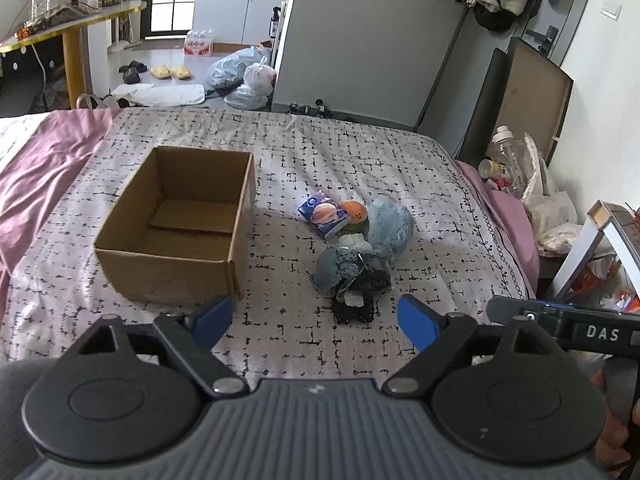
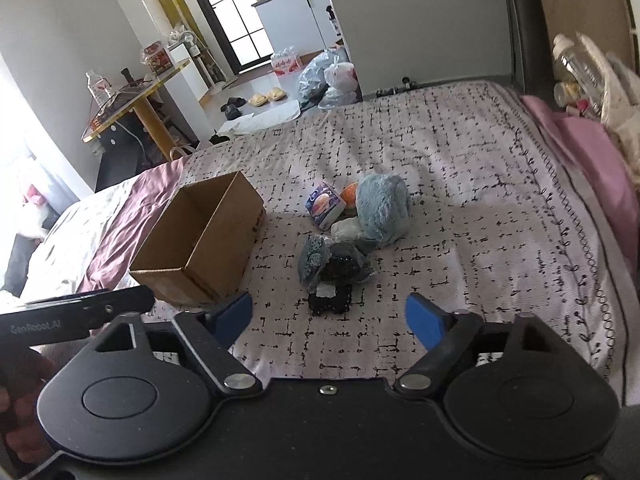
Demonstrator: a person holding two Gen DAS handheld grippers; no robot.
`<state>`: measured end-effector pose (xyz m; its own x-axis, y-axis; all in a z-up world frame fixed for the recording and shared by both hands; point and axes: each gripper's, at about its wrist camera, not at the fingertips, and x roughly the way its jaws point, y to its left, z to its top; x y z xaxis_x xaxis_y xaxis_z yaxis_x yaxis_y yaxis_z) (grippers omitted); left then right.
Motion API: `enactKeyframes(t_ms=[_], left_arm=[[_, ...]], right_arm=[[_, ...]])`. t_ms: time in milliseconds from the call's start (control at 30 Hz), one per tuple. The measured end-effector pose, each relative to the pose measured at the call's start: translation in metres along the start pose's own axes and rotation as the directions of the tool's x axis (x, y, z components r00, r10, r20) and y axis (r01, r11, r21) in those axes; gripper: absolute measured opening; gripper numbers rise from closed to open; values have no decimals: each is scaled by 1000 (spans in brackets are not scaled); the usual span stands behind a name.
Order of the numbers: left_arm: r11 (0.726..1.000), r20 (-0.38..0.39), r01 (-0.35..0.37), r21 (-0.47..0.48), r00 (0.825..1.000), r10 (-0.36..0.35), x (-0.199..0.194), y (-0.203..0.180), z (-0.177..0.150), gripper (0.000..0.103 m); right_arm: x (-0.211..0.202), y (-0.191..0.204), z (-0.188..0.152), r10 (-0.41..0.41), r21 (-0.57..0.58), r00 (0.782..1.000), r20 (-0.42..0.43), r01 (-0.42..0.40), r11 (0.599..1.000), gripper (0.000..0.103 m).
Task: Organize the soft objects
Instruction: 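Grasp the grey knit sock with the left tool while the right tool grasps the black bag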
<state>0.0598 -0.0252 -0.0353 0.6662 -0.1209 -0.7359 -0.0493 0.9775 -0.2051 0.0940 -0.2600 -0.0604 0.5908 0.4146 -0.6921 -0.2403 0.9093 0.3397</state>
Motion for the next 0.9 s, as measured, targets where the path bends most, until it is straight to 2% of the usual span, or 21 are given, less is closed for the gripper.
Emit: enactKeyframes(t_ms=[200, 367, 433, 667, 900], left_arm=[[1000, -27, 13, -2, 1000, -13, 27, -4, 10, 74], [1000, -78, -1, 6, 997, 1, 58, -5, 17, 73], [1000, -93, 6, -8, 996, -6, 69, -4, 19, 69], [1000, -134, 13, -26, 991, -16, 103, -2, 31, 61], [999, -175, 15, -44, 984, -23, 142, -3, 37, 56]], right_arm=[[23, -10, 11, 15, 41, 1000, -27, -14, 999, 71], [45, -22, 22, 25, 82, 998, -58, -21, 996, 67], [56, -26, 28, 36, 108, 997, -73, -28, 994, 63], [86, -29, 39, 36, 91, 992, -122, -25, 996, 63], [117, -39, 45, 48, 132, 985, -168, -26, 991, 60]])
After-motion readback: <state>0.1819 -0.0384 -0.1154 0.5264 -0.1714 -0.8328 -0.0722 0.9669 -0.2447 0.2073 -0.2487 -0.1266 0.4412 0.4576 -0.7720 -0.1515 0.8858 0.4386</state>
